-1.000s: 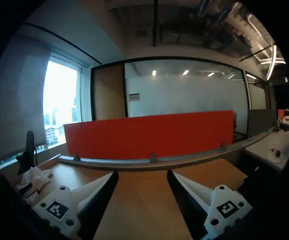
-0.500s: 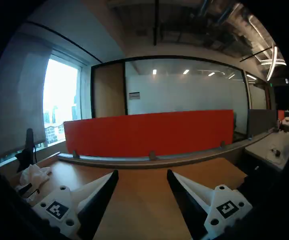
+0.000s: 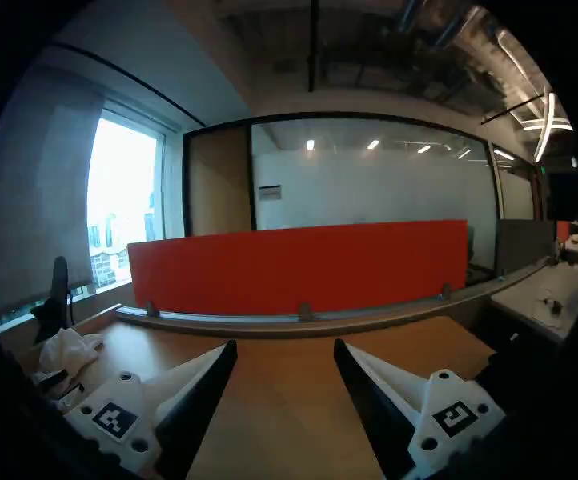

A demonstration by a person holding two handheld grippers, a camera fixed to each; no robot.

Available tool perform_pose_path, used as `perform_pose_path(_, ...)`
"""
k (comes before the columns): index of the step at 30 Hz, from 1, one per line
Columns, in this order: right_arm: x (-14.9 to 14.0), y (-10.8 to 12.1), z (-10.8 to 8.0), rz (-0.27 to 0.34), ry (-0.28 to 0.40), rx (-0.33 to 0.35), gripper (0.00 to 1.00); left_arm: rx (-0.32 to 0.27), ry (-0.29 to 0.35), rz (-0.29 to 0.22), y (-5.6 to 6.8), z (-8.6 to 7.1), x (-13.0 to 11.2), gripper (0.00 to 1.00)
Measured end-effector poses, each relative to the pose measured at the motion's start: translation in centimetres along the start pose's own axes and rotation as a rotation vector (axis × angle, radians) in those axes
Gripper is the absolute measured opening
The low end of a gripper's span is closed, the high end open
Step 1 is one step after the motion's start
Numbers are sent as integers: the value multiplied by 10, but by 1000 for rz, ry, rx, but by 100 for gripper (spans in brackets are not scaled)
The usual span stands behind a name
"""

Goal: Fold towel

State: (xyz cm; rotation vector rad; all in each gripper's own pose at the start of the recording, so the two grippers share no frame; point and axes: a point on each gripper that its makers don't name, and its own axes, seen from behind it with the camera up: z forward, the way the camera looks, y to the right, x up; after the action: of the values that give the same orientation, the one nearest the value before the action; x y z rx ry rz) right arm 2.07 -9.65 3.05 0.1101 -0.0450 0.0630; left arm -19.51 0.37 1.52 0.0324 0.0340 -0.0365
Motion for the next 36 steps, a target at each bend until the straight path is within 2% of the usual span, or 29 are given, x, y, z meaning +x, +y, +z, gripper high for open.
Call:
perform_pose_path(9,3,11,-1,3,22,-3,94,0,0,3,0,1,-1,96)
perform_pose_path(21,3,46,4,-83,73,-77,93,0,1,4,1,2,-3,96)
perform_pose_path(27,-8,53,5,-124,72,-82,93,0,1,3,1,3,-4,96)
perform_pose_path(36,-44,73,-1,-71,63,-95,93,0,1,3,2,3,-4,96)
